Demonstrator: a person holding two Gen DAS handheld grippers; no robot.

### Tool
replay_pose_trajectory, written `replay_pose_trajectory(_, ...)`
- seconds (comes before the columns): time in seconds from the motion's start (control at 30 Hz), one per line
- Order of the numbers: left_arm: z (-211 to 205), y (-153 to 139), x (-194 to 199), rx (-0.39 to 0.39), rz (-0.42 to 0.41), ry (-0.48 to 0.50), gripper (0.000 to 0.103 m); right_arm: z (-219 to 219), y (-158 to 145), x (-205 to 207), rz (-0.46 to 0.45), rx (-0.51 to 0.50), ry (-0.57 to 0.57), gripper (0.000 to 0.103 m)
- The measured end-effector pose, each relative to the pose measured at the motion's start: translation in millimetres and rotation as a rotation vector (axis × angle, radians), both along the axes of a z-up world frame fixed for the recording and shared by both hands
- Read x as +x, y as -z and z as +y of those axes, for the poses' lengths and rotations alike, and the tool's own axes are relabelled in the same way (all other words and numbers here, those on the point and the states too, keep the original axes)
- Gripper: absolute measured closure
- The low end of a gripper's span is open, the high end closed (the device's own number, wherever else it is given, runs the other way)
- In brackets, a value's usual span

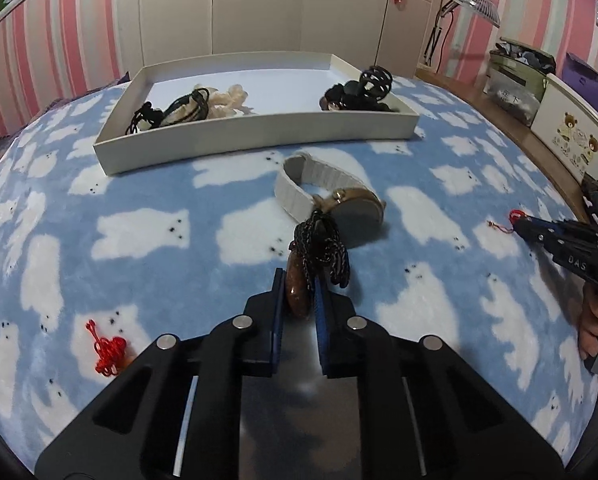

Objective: Organize jewelry
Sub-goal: 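Grasp the brown pendant cord with the left tool while the right tool grasps the red knot charm, then carry both items into the tray and open both tools to release them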

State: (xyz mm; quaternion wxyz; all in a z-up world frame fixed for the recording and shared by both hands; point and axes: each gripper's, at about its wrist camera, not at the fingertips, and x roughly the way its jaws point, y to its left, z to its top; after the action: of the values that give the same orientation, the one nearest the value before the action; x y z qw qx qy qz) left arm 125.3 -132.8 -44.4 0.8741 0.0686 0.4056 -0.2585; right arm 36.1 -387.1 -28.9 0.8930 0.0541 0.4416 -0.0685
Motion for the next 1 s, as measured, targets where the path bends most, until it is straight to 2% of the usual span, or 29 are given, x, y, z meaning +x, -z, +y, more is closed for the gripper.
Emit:
replay_pose_trajectory(0.27, 17.5, -25.4, 14.7, -0.018, -0.055, -0.048, 0.091, -6.7, -13.4, -6.9, -0.05, 0.028, 0.03, 0.093)
replay_pose_trajectory(0.43, 13.3, -42.2, 38.5, -0.015, -0.088, -0.05, 0.091, -10.9, -37.4, 6.5, -0.118, 0.033, 0.036, 0.093)
replay_pose_trajectory(0.6, 11.1, -69.3, 62.7, -0.063, -0.133, -0.075, 0.091, -9.6, -93.4, 35.0, -0.297, 0.026, 0.03, 0.093)
replay_pose_trajectory(0.73, -3.8, -105.3, 89.7, -0.092, -0.215, -0.107, 0.091, 3.4, -129.8, 70.8, -0.407, 0.019, 0.014, 0.093)
replay_pose_trajectory(0.87, -19.1, -125.3, 118.4, -0.122, -0.281, -0.154, 0.091, 13.5, -144.7, 106.9, -0.479, 0.007, 0.021, 0.093)
replay_pose_trajectory(1.0, -28.5, -123.5, 141.3, -0.146, -0.303, -0.188, 0.091, 21.1, -141.7, 147.8, -0.511, -0.038, 0.026, 0.093)
